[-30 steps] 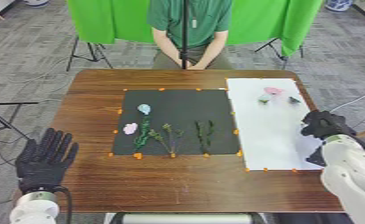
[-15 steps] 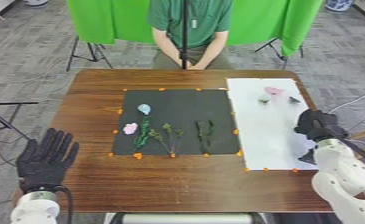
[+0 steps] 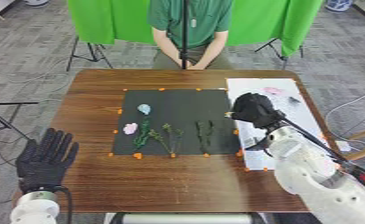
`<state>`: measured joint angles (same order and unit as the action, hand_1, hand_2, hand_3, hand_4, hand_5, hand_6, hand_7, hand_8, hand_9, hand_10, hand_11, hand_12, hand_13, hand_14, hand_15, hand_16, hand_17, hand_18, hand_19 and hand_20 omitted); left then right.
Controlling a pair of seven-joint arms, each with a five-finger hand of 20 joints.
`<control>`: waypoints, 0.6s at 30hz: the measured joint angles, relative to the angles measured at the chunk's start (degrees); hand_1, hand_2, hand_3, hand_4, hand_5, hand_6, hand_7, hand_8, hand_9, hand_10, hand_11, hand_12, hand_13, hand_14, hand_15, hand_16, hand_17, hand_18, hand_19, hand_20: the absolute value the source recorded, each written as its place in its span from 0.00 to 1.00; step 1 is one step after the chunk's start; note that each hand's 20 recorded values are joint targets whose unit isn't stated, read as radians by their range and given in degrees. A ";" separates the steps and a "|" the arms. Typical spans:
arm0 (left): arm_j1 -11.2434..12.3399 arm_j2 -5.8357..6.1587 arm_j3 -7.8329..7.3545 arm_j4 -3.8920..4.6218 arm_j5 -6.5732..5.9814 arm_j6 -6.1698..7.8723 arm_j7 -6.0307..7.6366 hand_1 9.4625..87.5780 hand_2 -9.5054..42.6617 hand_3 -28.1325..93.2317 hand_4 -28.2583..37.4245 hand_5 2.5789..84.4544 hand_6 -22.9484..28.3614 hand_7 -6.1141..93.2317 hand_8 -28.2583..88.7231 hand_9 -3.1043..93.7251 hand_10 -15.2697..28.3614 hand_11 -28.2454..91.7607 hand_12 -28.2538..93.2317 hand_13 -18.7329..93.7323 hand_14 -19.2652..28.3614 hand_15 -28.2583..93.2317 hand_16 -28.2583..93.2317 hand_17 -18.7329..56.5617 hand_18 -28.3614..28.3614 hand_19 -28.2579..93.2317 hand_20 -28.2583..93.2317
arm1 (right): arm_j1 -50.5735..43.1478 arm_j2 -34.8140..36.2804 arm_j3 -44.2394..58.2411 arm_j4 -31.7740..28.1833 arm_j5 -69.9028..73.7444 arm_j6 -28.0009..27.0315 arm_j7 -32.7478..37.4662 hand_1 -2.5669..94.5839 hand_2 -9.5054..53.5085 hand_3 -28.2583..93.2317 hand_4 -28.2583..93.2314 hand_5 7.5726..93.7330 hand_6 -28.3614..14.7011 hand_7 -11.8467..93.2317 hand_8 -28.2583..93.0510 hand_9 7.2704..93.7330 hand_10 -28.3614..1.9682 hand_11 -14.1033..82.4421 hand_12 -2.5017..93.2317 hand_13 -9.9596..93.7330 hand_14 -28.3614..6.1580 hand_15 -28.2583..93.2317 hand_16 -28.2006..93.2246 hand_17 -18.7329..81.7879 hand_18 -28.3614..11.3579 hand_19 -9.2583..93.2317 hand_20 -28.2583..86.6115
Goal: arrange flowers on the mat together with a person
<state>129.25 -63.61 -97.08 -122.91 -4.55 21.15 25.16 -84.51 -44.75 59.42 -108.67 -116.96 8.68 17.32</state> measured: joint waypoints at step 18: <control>-2.20 0.99 1.98 0.86 0.00 -0.05 -0.12 0.25 0.51 0.86 0.00 0.61 0.61 0.24 0.14 0.51 0.67 0.44 0.29 0.47 0.75 0.57 0.15 0.16 0.79 0.60 0.32 | 27.34 -17.82 -27.55 15.75 -10.23 -4.55 -4.85 0.59 0.06 0.76 0.00 0.67 0.77 0.54 0.16 0.78 0.72 0.26 0.32 0.62 0.59 0.40 0.44 0.34 0.30 0.51 0.39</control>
<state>127.06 -62.61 -95.09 -122.05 -4.55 21.10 25.04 -57.18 -62.58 31.87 -92.92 -127.19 4.13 12.47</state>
